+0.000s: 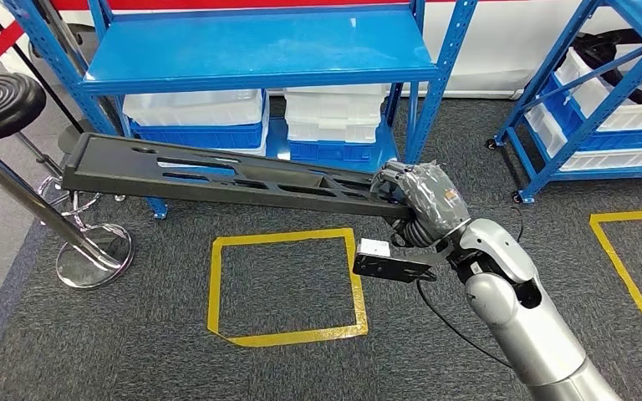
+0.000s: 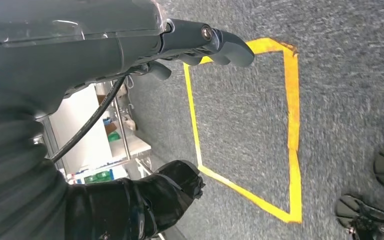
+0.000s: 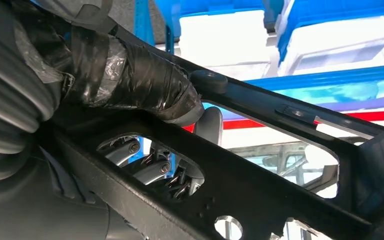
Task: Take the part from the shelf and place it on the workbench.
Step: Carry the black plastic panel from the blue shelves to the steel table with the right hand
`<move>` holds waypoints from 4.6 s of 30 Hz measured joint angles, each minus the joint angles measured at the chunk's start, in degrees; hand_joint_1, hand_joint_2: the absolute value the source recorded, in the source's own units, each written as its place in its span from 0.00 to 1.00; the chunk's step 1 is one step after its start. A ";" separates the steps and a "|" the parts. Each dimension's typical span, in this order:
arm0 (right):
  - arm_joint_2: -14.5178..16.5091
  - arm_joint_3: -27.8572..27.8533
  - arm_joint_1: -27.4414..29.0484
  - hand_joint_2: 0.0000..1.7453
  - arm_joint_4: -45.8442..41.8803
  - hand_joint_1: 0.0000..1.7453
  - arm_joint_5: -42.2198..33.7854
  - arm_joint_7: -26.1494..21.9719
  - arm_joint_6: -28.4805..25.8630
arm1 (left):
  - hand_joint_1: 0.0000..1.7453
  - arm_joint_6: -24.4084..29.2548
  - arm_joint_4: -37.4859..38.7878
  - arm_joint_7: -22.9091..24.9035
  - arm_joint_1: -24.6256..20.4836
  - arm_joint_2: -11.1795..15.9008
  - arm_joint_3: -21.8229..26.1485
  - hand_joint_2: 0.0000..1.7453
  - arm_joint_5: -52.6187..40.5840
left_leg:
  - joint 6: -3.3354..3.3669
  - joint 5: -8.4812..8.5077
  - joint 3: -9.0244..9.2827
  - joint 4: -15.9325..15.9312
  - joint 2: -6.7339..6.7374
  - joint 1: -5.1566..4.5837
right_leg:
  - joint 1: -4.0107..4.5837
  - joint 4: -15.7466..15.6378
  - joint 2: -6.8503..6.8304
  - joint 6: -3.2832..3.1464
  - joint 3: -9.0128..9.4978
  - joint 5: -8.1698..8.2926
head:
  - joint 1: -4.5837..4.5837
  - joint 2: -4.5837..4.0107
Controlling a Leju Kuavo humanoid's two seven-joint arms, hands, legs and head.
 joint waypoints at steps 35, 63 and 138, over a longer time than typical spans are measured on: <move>1.25 -0.07 -2.42 1.00 1.11 1.00 -1.21 1.30 2.02 | 0.00 -0.74 -1.02 0.37 0.15 0.37 2.15 1.00 -0.73 | -2.94 4.03 -4.54 -0.56 -0.44 1.29 | -0.89 -4.00 -0.51 0.88 2.28 -1.22 | -0.03 0.00; 1.68 -0.06 -3.13 1.00 2.06 1.00 -2.44 1.51 2.20 | 0.00 -2.23 -1.28 -2.31 0.62 0.72 3.72 1.00 -1.46 | -2.21 -3.55 3.62 -0.20 0.06 1.02 | -1.21 -1.32 -0.09 2.32 -3.46 1.43 | -0.06 0.00; 10.24 1.87 -9.24 1.00 8.49 1.00 3.80 5.95 0.77 | 0.00 -7.10 3.61 -5.15 1.45 13.51 5.93 1.00 -5.91 | -2.05 -4.54 3.37 0.48 -4.24 1.43 | -0.80 -1.36 5.63 0.76 -5.89 3.87 | -0.08 0.00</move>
